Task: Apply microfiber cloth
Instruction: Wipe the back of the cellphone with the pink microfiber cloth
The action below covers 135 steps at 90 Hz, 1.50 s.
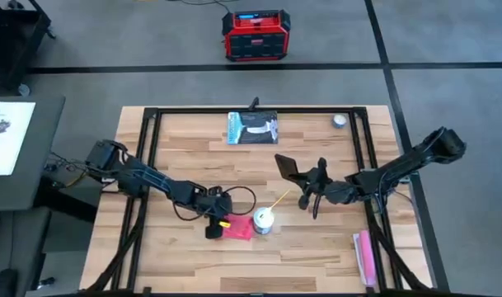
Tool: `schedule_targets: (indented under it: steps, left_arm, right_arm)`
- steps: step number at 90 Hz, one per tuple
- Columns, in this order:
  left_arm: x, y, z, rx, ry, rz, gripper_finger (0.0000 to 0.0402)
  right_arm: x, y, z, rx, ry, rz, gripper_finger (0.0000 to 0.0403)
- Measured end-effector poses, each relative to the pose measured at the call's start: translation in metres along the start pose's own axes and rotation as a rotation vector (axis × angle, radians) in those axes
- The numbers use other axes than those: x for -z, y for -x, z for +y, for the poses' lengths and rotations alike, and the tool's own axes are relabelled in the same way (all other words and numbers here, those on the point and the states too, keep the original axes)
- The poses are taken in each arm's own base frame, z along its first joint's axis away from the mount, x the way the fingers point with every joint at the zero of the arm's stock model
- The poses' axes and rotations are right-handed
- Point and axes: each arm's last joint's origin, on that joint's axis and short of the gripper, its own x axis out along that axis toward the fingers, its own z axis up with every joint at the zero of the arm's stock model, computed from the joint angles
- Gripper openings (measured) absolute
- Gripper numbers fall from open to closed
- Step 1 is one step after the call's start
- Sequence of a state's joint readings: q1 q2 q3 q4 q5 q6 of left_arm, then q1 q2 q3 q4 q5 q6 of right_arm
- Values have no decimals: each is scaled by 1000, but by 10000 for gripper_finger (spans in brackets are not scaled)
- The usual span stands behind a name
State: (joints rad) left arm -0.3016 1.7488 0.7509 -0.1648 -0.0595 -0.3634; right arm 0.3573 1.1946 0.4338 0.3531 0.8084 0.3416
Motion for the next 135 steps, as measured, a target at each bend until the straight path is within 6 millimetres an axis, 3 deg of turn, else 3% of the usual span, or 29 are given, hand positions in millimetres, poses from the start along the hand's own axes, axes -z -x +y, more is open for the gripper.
schedule_targets:
  steps: [9, 20, 28, 47, 82, 113, 135]
  left_arm:
    - [0, -2, 0, -56, 4, -23, 96]
    - [-1, -8, 0, -137, -3, -77, 20]
    - [-3, -1, 2, -192, -4, -112, 9]
    - [5, 47, 15, -384, -1, -126, 2]
    - [-15, 150, 22, -497, 43, -548, 0]
    - [-52, 190, 12, -510, -86, -800, 0]
    - [-65, 207, 4, -381, -142, -929, 0]
  right_arm:
    - [0, 0, 0, -2, 3, 2, 16]
    - [0, 0, 0, -2, 3, 2, 16]
    - [0, 0, 0, -2, 2, 1, 16]
    - [-1, -1, -1, -2, -2, 1, 16]
    - [-12, -9, -2, -63, -45, -22, 16]
    - [-38, -21, -9, -39, 0, -68, 15]
    - [-53, -32, -20, -25, 18, -90, 16]
